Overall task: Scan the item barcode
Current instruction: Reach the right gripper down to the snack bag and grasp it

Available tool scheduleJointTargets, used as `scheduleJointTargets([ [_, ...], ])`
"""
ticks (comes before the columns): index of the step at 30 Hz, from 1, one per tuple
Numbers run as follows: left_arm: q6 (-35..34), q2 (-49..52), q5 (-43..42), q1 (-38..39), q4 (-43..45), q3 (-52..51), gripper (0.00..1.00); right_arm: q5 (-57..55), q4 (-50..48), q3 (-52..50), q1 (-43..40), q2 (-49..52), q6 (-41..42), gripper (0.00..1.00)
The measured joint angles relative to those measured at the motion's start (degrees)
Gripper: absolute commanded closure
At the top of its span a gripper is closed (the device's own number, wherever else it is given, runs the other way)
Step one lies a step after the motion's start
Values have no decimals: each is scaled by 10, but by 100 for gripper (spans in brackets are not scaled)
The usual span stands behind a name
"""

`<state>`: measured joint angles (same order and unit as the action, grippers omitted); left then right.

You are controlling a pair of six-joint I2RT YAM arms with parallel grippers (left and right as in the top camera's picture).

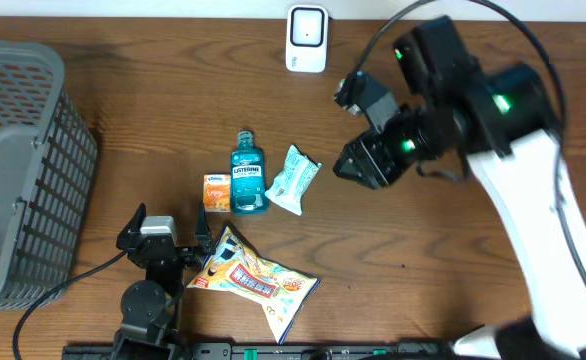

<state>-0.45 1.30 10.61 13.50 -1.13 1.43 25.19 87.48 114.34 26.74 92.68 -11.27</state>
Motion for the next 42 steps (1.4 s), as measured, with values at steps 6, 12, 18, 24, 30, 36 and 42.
scheduleJointTargets([
  [6,0,0,0,0,0,0,2,-32,-213,-248,98,-44,13,16],
  [12,0,0,0,0,0,0,2,-43,-301,-380,206,-12,31,8],
  [18,0,0,0,0,0,0,2,-45,-361,-384,296,-14,35,1],
  [24,0,0,0,0,0,0,2,-61,-418,-390,359,5,35,5],
  [30,0,0,4,-2,0,0,2,-71,-431,-403,394,96,48,42],
  [36,0,1,4,-3,0,0,2,-110,-428,-410,414,139,105,71],
  [42,-5,1,2,-3,0,0,2,-183,-423,-410,408,139,174,99],
])
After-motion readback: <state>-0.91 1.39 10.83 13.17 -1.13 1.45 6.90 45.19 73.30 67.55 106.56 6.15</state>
